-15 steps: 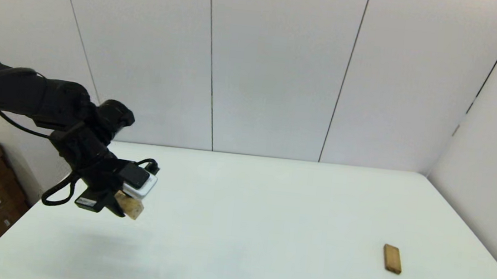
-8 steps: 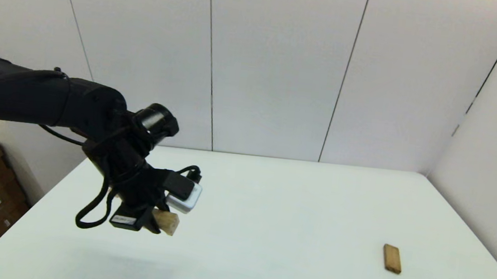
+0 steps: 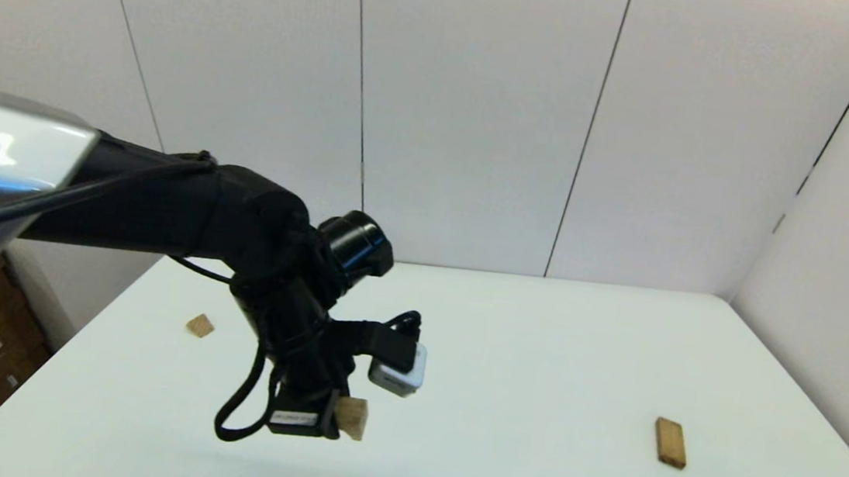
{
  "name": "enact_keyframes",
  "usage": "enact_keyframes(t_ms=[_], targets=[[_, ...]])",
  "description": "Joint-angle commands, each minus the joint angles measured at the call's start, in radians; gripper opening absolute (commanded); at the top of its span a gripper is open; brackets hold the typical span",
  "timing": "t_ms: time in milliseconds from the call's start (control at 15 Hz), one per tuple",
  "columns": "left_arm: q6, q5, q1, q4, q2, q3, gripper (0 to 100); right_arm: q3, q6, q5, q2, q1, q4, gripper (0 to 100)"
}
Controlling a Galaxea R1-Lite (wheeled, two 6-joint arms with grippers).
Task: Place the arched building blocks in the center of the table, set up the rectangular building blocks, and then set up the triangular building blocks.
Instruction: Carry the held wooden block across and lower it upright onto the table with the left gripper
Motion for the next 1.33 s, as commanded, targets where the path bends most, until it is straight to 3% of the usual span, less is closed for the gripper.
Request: enact_keyframes(t_ms=[67, 1333], targets=[[-0.039, -0.001, -0.054, 0.003, 0.122, -0.112, 0, 0.002, 0.000, 0.000, 0.000, 0.001, 0.000, 100], [-0.069, -0.001, -0.060, 0.000, 0.424, -0.426, 0, 0.002, 0.000, 0.000, 0.000, 0.001, 0.000, 100]])
